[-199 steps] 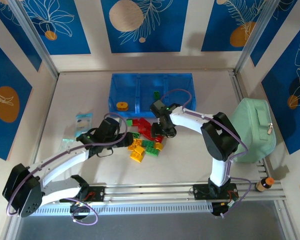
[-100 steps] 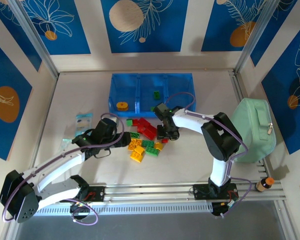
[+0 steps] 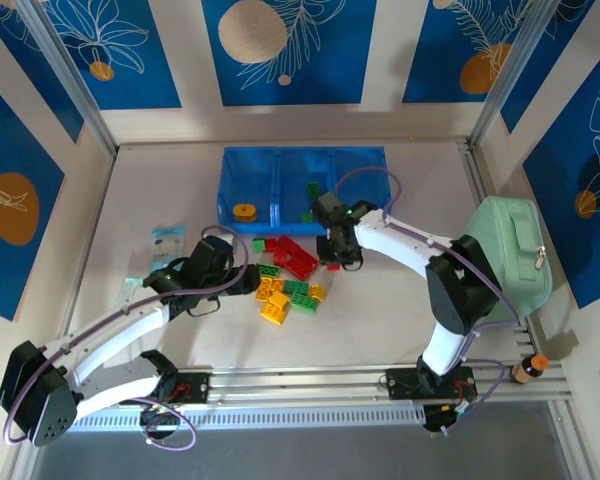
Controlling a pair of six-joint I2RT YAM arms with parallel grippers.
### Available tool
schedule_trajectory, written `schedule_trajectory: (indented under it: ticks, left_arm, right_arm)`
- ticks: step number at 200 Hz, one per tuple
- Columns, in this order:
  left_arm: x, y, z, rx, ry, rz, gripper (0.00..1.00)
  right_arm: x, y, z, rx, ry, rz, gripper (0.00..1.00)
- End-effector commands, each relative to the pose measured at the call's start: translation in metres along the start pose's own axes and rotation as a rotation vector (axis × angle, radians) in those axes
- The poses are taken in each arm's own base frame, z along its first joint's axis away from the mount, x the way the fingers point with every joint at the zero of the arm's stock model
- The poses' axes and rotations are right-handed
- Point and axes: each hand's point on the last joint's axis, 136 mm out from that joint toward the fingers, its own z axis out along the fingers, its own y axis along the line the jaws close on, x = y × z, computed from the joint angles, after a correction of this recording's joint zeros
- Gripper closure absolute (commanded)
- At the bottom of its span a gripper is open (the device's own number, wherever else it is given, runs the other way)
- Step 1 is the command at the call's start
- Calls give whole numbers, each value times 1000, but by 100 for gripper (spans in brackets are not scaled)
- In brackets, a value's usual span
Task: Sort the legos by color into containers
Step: Pick up the lego from the center of the table, then place the lego in the container.
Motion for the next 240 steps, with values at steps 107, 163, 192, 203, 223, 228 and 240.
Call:
schedule_trajectory:
  ticks: [107, 163, 192, 203, 223, 228, 240]
  left_arm:
    - [0, -9, 16, 27, 30, 9, 24]
    - [-28, -20, -10, 51, -48, -10, 19]
    - [-38, -27, -16, 62, -59, -5, 19]
    - [-38, -28, -17, 65, -59, -2, 18]
    - [-36, -26, -15, 60, -58, 2, 15]
    - [-35, -25, -14, 56, -55, 5, 15]
    - [-31, -23, -11, 49, -40, 15, 15]
  right_arm:
    - [-136, -66, -7, 86, -104, 53, 76]
    - [-165, -83, -6, 100, -142, 97, 68]
    - [-174, -77, -18, 93, -141, 75, 36]
    - [-173, -73, -29, 91, -168, 73, 32]
    - [-166, -66, -56, 70, -229, 79, 31]
    - [-163, -63, -64, 55, -250, 78, 31]
    - [-154, -54, -81, 14, -296, 66, 31]
